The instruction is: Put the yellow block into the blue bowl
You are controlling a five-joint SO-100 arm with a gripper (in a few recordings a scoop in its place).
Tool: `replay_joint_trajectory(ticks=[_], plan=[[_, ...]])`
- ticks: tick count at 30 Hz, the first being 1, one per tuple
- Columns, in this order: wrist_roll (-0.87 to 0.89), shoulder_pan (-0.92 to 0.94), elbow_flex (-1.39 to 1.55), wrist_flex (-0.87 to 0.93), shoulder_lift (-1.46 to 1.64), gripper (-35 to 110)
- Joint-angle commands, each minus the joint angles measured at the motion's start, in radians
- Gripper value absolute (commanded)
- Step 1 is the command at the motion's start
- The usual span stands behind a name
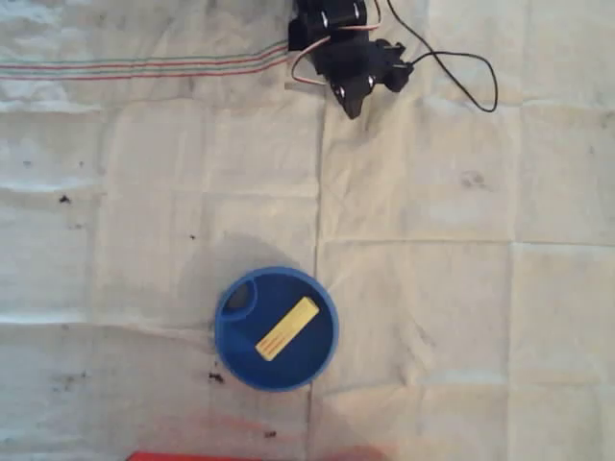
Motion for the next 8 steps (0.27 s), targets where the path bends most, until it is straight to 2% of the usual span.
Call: replay_joint_trajectory(ticks=[1, 8], plan=[[-0.003, -0.008, -0.014, -0.011, 0.008, 0], [0.005, -0.005, 0.072, -0.048, 0.009, 0]])
